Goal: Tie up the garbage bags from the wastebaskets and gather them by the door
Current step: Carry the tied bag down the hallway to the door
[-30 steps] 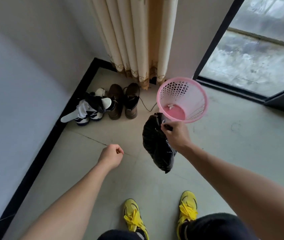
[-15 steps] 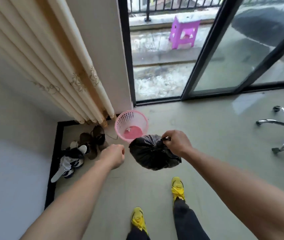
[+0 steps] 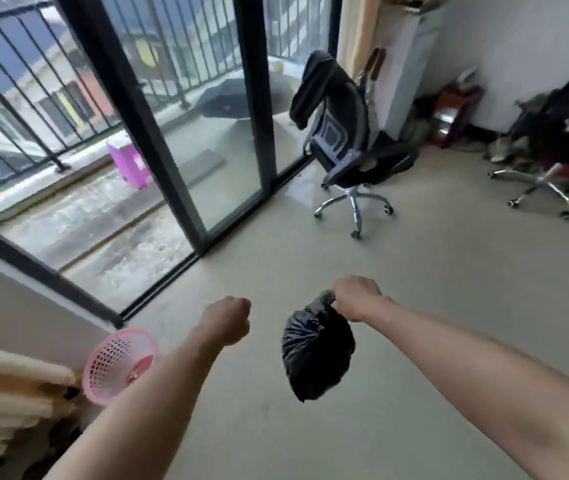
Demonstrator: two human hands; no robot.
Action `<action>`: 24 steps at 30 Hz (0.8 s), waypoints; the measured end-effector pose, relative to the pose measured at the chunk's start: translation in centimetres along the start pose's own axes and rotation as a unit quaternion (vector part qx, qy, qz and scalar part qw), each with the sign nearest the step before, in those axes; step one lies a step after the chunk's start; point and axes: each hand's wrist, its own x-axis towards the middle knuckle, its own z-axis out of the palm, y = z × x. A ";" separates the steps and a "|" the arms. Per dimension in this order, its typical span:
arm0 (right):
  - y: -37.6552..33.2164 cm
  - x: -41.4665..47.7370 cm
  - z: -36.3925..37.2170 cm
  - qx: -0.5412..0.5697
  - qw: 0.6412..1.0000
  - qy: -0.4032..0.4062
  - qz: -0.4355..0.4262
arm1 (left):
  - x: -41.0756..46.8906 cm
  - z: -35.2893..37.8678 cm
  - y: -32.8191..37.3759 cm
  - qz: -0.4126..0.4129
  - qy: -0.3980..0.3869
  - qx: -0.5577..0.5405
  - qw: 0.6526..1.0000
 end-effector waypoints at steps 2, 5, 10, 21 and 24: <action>6.7 -0.9 0.1 0.009 1.000 0.014 0.020 | 2.8 -1.4 6.5 0.033 0.004 0.022 0.999; 16.2 -2.8 -0.2 0.032 0.998 0.020 0.059 | 5.8 -3.1 16.5 0.087 0.013 0.038 0.995; 33.4 -6.6 -0.2 0.081 0.984 0.034 0.158 | 10.0 -5.6 34.7 0.201 0.026 0.066 0.977; 68.8 -11.1 1.3 0.193 0.897 0.064 0.392 | 24.3 -10.3 73.9 0.419 0.033 0.167 0.892; 76.2 -12.2 1.0 0.217 0.871 0.067 0.436 | 27.4 -11.4 83.1 0.463 0.029 0.199 0.863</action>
